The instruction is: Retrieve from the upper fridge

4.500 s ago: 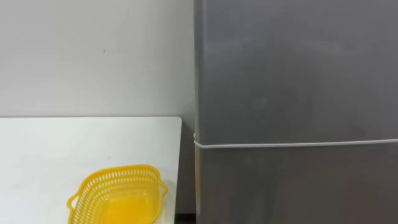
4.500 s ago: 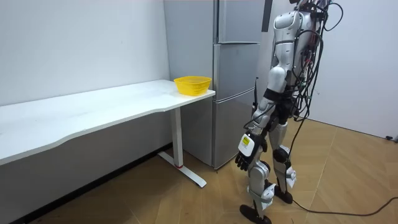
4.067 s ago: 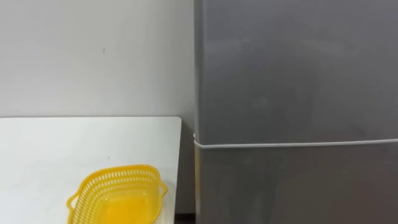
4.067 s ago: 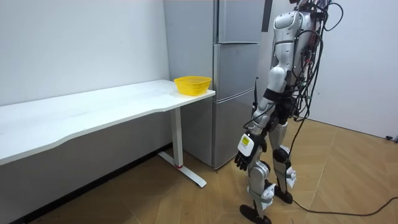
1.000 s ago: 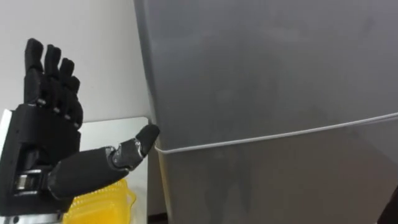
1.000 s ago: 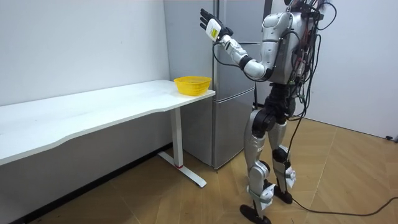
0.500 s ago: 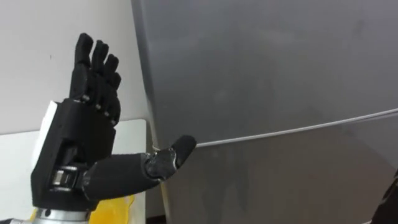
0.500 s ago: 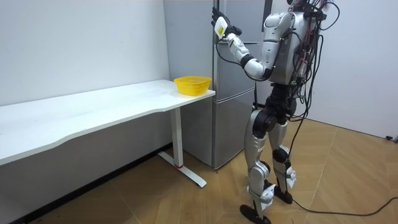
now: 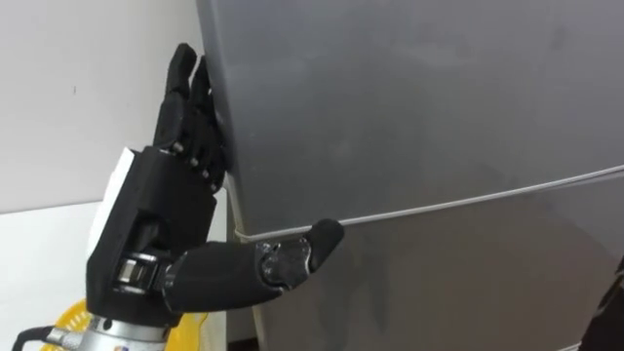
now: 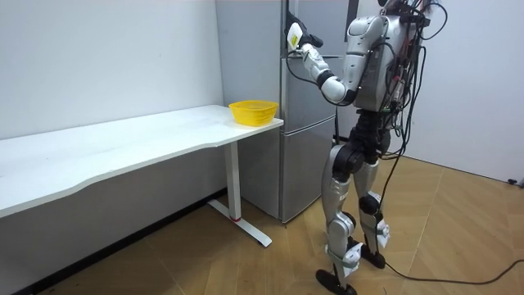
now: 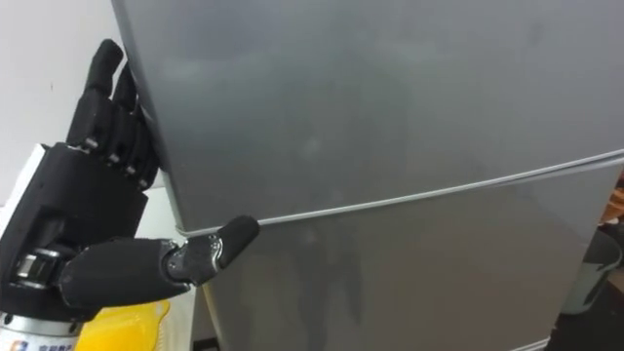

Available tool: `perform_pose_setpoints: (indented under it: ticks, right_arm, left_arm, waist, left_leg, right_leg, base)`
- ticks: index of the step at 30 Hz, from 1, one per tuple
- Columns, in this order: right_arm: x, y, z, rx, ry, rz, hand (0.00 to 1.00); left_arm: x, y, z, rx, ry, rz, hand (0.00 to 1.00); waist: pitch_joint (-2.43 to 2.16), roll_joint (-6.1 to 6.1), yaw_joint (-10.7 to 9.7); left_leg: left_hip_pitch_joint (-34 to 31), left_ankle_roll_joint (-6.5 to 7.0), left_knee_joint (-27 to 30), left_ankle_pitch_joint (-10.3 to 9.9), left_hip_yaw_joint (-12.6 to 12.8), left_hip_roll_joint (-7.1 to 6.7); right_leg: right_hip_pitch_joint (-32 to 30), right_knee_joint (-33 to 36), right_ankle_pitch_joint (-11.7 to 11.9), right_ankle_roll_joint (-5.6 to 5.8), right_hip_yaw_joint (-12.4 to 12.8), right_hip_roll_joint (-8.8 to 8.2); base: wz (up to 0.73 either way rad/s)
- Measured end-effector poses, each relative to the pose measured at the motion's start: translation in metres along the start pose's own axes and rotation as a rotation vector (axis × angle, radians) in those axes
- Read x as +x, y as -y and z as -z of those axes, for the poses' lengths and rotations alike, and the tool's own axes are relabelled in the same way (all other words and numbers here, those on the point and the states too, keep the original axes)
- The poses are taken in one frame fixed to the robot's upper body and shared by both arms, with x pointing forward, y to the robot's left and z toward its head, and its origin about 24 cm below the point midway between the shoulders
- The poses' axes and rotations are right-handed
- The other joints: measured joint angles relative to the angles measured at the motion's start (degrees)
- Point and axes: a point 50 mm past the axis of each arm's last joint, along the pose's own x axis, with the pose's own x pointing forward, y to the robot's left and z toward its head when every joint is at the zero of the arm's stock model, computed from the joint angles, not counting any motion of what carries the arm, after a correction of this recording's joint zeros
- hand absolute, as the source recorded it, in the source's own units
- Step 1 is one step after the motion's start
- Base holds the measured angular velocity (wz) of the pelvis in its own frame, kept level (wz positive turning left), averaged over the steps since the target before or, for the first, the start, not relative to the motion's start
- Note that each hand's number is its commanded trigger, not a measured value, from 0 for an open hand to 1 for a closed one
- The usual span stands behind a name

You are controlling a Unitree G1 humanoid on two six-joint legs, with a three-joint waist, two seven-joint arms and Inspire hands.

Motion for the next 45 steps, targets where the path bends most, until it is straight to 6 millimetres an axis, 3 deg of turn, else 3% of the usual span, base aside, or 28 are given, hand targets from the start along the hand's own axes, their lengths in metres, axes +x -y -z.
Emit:
perform_pose_setpoints:
  ticks: [5,6,7,24,40,45]
  right_arm:
    - [0.001,-0.002,-0.001,-0.002,-0.008,-0.001,0.0]
    - [0.001,-0.002,-0.001,-0.002,-0.009,-0.001,0.0]
    - [0.001,-0.002,-0.002,-0.002,-0.012,-0.002,0.0]
    - [0.001,-0.002,-0.001,-0.001,-0.029,-0.005,0.0]
    - [0.001,-0.003,-0.002,-0.014,-0.024,-0.005,0.0]
    - [0.002,-0.003,-0.004,-0.031,-0.022,-0.015,0.0]
  left_arm:
    - [0.0,0.002,0.001,-0.007,-0.003,0.009,0.0]
    - [0.0,0.003,0.001,-0.008,-0.003,0.009,0.89]
    - [0.0,0.003,0.001,-0.008,-0.005,0.01,1.0]
    - [-0.001,-0.011,0.001,-0.037,-0.01,-0.133,1.0]
    - [-0.002,-0.006,0.003,-0.114,-0.009,-0.125,1.0]
    - [-0.004,-0.003,0.007,-0.272,-0.018,-0.091,1.0]
  waist:
    - [0.23,-0.38,-0.1]
    - [0.25,-0.41,-0.1]
    - [0.26,-0.44,-0.1]
    - [0.09,-0.74,0.5]
    - [0.0,-0.68,0.5]
    - [-0.04,-0.62,0.5]
  left_leg:
    - [0.0,0.01,0.0,0.0,0.0,-0.01]
    - [0.0,0.01,0.0,0.0,0.0,-0.01]
    - [0.0,0.01,0.0,0.0,0.0,-0.01]
    - [-0.1,0.03,0.0,0.0,-0.2,-0.06]
    - [-1.0,0.25,0.4,0.1,-0.4,-0.1]
    - [-1.3,0.27,0.6,0.2,-0.7,-0.1]
  right_leg:
    - [0.1,0.0,0.0,0.0,0.0,0.02]
    - [0.1,0.0,0.0,0.0,0.0,0.02]
    - [0.1,0.0,0.0,0.0,0.0,0.02]
    - [0.1,0.1,0.0,0.0,0.2,0.02]
    - [-0.5,0.7,0.0,0.0,0.1,0.01]
    - [-0.7,0.7,0.1,-0.02,-0.4,-0.03]
  base:
    - [0.0]
    - [0.0]
    - [0.0]
    - [0.0]
    - [0.01]
    - [0.04]
